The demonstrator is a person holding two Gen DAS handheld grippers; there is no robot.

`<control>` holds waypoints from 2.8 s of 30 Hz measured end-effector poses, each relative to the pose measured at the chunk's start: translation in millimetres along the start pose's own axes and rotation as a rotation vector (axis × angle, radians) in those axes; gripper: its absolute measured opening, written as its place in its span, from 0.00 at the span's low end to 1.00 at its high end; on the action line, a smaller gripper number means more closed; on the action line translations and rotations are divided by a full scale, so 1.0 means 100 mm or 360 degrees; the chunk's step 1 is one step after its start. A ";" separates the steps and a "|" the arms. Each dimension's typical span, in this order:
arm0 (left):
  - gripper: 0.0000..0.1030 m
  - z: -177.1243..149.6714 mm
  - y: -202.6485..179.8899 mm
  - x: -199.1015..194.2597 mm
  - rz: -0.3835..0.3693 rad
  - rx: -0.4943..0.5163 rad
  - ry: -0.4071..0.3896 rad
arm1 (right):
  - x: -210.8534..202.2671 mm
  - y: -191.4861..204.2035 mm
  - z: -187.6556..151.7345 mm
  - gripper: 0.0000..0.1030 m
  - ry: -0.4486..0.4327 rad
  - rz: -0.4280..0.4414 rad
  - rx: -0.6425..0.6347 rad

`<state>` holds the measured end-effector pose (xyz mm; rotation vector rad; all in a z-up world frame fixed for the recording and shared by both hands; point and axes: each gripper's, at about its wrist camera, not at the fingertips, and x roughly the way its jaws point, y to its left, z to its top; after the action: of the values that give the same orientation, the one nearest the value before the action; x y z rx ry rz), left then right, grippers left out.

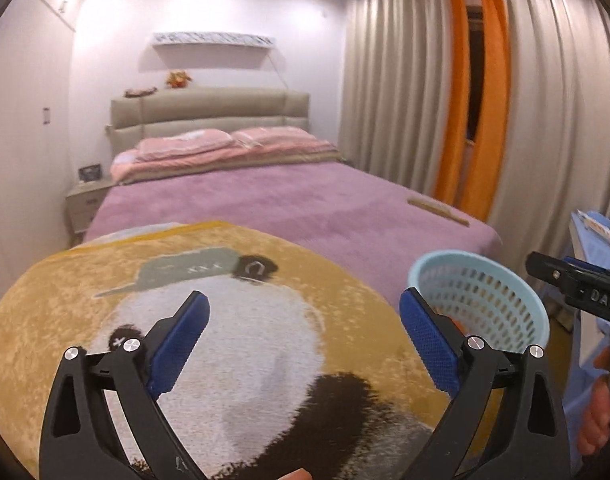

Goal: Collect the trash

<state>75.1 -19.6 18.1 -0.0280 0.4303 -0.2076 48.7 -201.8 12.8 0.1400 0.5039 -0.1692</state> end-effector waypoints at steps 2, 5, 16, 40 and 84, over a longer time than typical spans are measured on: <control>0.90 -0.03 0.05 -0.01 0.0018 -0.0028 -0.0022 | -0.05 0.05 -0.03 0.77 -0.0046 -0.0022 -0.0017; 0.91 -0.04 0.08 0.00 0.0025 -0.0027 -0.0029 | -0.11 0.10 -0.09 0.77 -0.0106 -0.0054 -0.0032; 0.91 -0.09 0.24 -0.01 0.0057 -0.0078 -0.0009 | -0.10 0.28 -0.23 0.77 -0.0146 -0.0097 -0.0093; 0.93 -0.10 0.22 -0.04 0.0053 -0.0036 -0.0024 | -0.08 0.33 -0.25 0.77 -0.0138 -0.0098 -0.0107; 0.93 -0.09 0.22 -0.07 0.0034 -0.0005 -0.0036 | -0.16 0.40 -0.25 0.79 -0.0148 -0.0074 -0.0098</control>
<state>69.4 3.1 11.6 -0.0290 0.4082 -0.1854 30.7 -156.3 2.5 0.0601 0.4195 -0.2045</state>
